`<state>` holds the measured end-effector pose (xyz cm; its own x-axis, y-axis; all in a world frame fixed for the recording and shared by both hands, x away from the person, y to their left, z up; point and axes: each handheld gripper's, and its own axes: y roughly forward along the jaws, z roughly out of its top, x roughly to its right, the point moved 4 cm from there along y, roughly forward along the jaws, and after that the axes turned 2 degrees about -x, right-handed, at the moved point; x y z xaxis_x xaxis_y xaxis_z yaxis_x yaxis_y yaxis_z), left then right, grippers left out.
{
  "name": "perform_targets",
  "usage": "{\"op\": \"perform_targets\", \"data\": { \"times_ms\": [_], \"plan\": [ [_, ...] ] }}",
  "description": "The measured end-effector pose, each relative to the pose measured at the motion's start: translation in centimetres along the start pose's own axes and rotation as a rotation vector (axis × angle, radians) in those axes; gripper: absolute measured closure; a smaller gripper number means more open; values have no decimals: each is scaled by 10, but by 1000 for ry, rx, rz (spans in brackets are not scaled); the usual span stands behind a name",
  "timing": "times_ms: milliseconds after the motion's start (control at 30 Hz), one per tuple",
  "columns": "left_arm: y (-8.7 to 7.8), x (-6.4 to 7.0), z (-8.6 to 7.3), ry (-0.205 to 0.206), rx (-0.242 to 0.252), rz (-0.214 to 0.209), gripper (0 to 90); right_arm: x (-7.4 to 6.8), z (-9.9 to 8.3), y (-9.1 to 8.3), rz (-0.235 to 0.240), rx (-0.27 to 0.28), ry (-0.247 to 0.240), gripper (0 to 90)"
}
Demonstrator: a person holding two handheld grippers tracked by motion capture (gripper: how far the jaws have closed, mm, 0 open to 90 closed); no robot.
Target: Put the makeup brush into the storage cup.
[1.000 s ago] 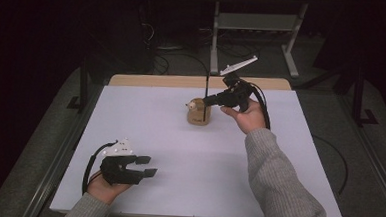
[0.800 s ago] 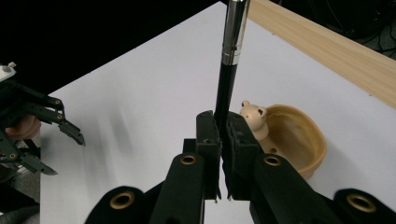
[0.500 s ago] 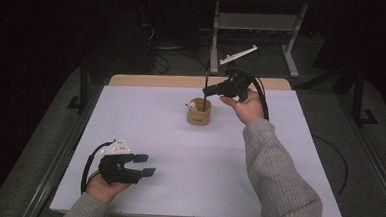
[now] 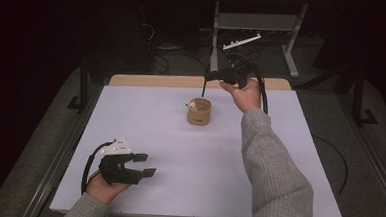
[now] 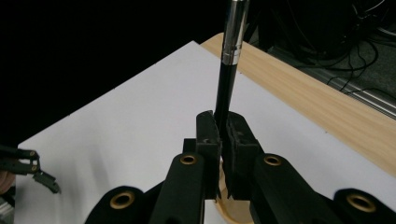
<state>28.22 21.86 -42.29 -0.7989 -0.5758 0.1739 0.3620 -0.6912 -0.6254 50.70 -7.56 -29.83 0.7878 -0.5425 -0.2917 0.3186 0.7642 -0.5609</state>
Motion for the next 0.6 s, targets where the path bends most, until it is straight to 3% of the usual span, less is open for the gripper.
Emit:
{"op": "perform_targets", "data": {
  "times_ms": [533,600],
  "plan": [
    [3,-1,0,-14,7,4,318,13,-6,27,-44,-50,32,847],
    [4,-2,0,-22,18,0,303,15,-10,31,-69,-70,24,846]
  ]
}}
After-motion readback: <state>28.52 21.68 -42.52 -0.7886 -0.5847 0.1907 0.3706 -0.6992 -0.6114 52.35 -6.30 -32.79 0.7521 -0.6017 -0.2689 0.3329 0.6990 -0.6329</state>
